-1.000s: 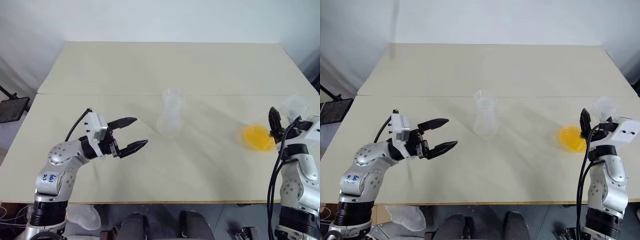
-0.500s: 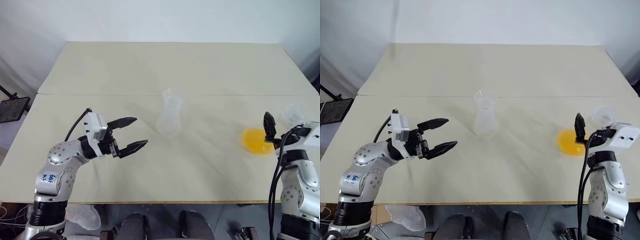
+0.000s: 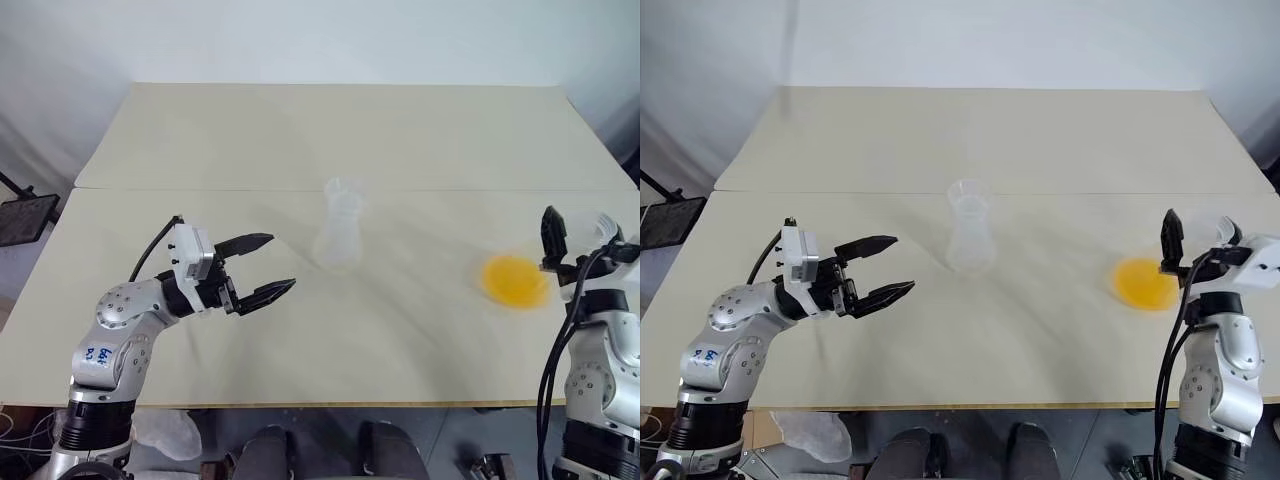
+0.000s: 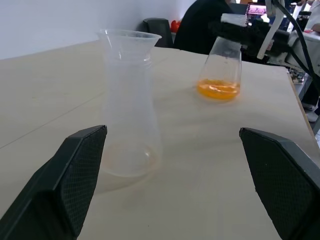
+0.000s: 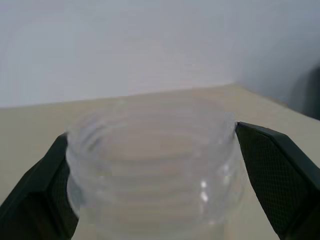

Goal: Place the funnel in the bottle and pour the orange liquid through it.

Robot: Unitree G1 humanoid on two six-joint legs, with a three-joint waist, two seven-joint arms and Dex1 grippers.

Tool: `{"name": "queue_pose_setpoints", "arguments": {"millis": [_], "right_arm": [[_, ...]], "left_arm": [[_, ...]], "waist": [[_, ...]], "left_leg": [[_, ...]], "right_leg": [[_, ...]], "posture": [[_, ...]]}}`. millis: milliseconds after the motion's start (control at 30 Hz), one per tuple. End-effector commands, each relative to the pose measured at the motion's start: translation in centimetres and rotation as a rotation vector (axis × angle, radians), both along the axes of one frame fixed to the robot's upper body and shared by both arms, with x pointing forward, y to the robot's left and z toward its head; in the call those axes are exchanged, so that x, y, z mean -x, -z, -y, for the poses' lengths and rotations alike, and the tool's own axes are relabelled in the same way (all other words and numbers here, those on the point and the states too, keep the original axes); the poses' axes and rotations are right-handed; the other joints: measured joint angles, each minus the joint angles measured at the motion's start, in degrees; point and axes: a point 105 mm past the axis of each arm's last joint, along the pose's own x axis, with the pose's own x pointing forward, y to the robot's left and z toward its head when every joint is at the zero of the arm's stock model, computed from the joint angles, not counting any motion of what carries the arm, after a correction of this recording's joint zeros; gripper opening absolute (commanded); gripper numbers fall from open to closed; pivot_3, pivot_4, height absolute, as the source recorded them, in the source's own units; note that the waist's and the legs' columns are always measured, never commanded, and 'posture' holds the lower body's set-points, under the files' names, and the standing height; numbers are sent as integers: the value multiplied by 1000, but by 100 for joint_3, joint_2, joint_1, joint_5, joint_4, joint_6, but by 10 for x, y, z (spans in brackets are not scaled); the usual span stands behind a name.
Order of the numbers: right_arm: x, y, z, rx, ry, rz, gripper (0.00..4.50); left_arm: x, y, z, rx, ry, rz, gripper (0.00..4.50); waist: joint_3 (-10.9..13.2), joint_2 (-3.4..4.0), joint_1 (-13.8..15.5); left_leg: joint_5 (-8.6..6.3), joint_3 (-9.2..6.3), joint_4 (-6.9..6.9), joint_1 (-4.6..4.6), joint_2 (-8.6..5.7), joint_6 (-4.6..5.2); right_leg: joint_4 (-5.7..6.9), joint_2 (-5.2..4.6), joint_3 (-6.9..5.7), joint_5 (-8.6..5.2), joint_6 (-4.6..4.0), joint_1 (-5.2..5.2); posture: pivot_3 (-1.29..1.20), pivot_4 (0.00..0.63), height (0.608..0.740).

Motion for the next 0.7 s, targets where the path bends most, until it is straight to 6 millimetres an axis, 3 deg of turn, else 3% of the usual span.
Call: {"name": "queue_pose_setpoints", "arguments": {"millis": [33,100,267,700], "right_arm": [[3,-10,5,17,8,30,4472],[1,-9,4,21,2,22,4472],[-1,-5,2,21,-8,3,2902],[1,-2,-6,26,-53,-4,2830]], "left_arm": [[2,-9,2,0,12,50,4500],[2,-9,2,0,10,51,4500],[3,-10,0,-3,3,53,4500],[2,-13,0,1,2,63,4500]], "waist": [[0,0,-1],[0,0,-4],[0,0,-8],[0,0,-9]], "left_leg": [[0,0,0,0,0,0],[0,1,0,0,-1,0],[0,1,-1,0,0,0],[0,1,-1,1,1,0]], "right_leg": [[0,0,0,0,0,0],[-1,0,0,0,0,0],[-1,0,0,0,0,0],[-2,1,0,0,0,0]], "posture": [[0,150,740],[0,150,740],[0,150,740],[0,150,740]]}}
